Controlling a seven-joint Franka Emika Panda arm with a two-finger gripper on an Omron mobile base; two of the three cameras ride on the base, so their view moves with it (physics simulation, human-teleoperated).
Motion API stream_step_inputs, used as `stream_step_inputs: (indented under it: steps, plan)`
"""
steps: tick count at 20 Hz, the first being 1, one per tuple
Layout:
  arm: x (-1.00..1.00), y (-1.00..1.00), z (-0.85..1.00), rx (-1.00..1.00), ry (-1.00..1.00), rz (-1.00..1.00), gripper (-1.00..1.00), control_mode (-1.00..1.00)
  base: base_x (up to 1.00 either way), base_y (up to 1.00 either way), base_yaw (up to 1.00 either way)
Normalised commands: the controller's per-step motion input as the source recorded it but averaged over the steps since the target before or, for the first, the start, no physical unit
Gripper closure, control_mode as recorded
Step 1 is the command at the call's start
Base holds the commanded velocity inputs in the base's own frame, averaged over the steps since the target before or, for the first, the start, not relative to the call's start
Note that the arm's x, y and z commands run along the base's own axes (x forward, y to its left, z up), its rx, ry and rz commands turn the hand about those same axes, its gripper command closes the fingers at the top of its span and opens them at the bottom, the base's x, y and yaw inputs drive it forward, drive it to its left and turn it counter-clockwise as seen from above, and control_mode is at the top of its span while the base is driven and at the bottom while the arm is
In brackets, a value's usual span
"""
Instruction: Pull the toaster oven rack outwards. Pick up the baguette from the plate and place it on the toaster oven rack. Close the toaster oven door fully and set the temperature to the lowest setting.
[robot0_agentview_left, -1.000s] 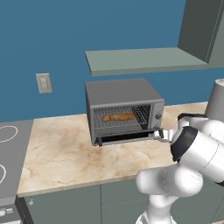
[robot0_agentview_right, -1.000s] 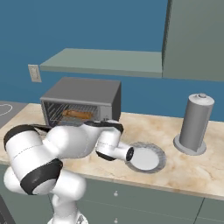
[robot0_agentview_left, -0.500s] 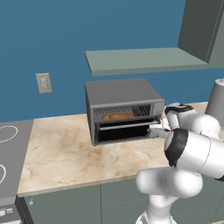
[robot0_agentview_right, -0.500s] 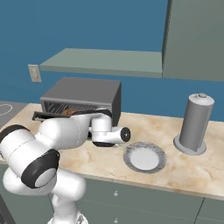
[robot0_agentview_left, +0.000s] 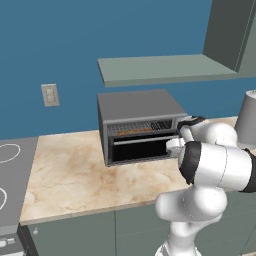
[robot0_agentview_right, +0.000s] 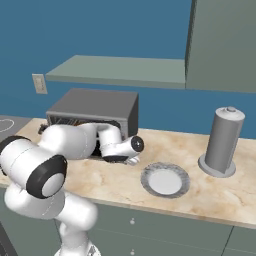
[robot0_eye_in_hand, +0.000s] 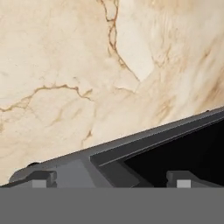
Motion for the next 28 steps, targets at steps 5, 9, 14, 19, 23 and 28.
stream_step_inputs:
  steps: [5, 9, 14, 19, 23, 28]
  plan:
    - [0.52, 0.54, 0.53, -0.08, 0.52, -0.48, -1.0, -1.0, 0.0, 0.0, 0.0]
    - [0.45, 0.56, 0.56, -0.08, 0.52, -0.51, -1.0, -1.0, 0.0, 0.0, 0.0]
    - [0.56, 0.63, 0.28, -0.1, 0.37, -0.55, -1.0, -1.0, 0.0, 0.0, 0.0]
    - [0.71, 0.68, 0.0, -0.13, 0.06, -0.66, -1.0, -1.0, 0.0, 0.0, 0.0]
    - [0.76, 0.68, -0.04, -0.14, 0.0, -0.68, -1.0, -1.0, 0.0, 0.0, 0.0]
    - [0.74, 0.66, -0.07, -0.14, 0.1, -0.65, -1.0, -1.0, 0.0, 0.0, 0.0]
